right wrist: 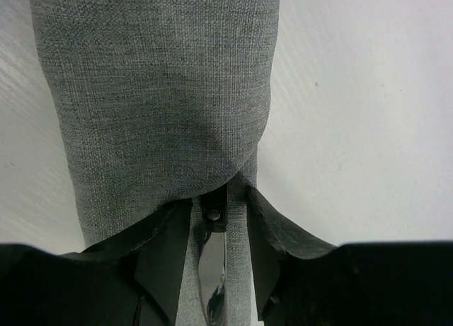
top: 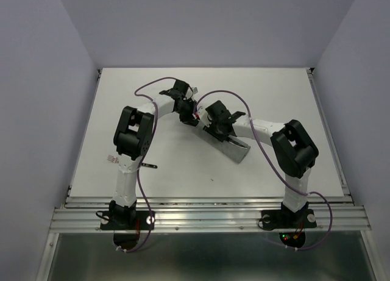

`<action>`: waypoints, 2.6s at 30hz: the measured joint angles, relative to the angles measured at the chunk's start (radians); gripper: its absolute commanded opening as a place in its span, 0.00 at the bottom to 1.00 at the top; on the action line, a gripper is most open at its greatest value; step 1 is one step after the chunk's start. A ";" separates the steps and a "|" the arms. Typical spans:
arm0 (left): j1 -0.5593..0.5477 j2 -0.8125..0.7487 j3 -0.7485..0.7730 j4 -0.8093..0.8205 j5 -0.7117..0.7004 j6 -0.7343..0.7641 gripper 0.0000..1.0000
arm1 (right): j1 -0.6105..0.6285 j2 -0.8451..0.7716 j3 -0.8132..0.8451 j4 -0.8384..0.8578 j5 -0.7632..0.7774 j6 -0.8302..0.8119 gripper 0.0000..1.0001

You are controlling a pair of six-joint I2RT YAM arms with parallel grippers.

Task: Fold the napkin into a case and place the utensils inside
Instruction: Stuff the knife into the folded napkin, then move the fork to the corner of the board.

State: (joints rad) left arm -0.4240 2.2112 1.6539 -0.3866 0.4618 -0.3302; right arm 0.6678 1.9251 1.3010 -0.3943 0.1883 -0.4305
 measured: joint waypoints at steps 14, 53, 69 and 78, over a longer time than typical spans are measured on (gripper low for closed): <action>-0.001 0.000 0.000 -0.003 0.001 0.000 0.24 | -0.007 -0.106 -0.092 0.008 0.046 0.037 0.43; 0.253 -0.830 -0.793 -0.240 -0.592 -0.549 0.70 | -0.015 -0.628 -0.435 0.204 -0.118 0.589 0.68; 0.084 -0.809 -0.860 -0.239 -0.562 -0.691 0.83 | -0.015 -0.537 -0.431 0.222 -0.185 0.586 0.68; 0.105 -0.544 -0.658 -0.135 -0.621 -0.549 0.82 | -0.015 -0.537 -0.425 0.222 -0.173 0.588 0.68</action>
State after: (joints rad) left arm -0.3187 1.6672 0.9955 -0.5217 -0.1593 -0.8787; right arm 0.6529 1.3880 0.8761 -0.1726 0.0154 0.1577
